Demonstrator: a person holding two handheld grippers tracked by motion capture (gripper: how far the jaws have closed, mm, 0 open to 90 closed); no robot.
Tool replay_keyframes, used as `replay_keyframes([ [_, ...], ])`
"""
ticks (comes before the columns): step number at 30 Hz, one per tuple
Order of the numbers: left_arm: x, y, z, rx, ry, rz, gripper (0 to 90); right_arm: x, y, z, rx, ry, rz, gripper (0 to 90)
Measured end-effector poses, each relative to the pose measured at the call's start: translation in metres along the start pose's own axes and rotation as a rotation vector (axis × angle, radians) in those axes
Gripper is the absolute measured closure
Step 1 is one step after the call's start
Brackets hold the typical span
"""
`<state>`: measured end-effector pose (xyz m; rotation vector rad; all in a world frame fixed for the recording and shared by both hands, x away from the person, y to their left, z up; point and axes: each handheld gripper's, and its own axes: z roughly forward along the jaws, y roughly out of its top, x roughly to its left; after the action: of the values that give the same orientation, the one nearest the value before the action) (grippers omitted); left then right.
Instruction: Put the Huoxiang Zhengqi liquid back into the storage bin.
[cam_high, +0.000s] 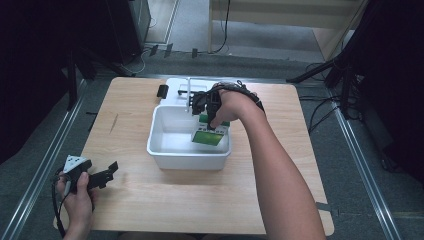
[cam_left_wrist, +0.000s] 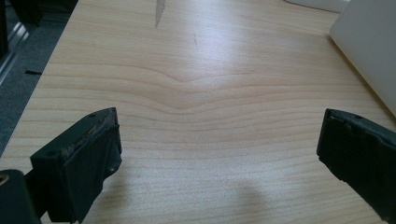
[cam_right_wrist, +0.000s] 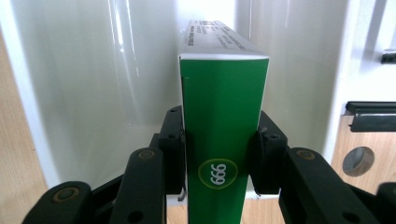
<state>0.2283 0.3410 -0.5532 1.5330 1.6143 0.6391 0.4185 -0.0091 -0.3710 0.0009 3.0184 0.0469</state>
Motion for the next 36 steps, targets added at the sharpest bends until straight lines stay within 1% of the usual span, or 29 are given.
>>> replay_keyframes([
  [6,0.0,0.0,0.0,0.0,0.0,0.0,0.6,0.001,0.003,0.009,0.011,0.014,-0.006,63.9],
  [8,0.0,0.0,0.0,0.0,0.0,-0.001,0.6,0.001,0.005,0.012,0.017,0.015,-0.016,63.7],
  [10,0.0,0.0,0.0,-0.001,0.0,-0.001,0.6,0.001,0.006,0.013,0.007,0.013,-0.005,63.7],
  [15,0.0,0.0,0.0,0.0,-0.001,-0.001,0.6,0.001,0.008,0.013,0.001,0.018,-0.01,61.8],
  [17,0.0,0.0,0.0,0.0,0.0,-0.001,0.6,0.002,0.009,0.012,-0.011,0.021,-0.003,61.2],
  [20,0.0,0.0,0.0,-0.001,0.0,-0.001,0.6,0.002,0.01,0.009,-0.044,0.022,0.002,60.9],
  [24,0.0,0.0,0.0,0.0,0.0,-0.001,0.6,0.003,0.01,0.008,-0.038,0.015,-0.005,60.1],
  [26,0.0,0.0,0.0,0.0,0.0,0.0,0.6,0.003,0.009,0.006,-0.037,0.011,0.007,58.6],
  [31,0.0,0.0,0.0,0.001,-0.001,0.001,0.7,0.002,0.002,-0.001,-0.073,-0.004,0.014,54.2],
  [34,0.0,0.0,0.0,0.002,0.001,0.003,0.6,0.004,-0.001,-0.007,-0.088,-0.011,0.036,51.3],
  [36,0.0,0.0,0.0,0.002,0.002,0.004,0.7,0.004,-0.004,-0.011,-0.1,-0.021,0.042,49.7],
])
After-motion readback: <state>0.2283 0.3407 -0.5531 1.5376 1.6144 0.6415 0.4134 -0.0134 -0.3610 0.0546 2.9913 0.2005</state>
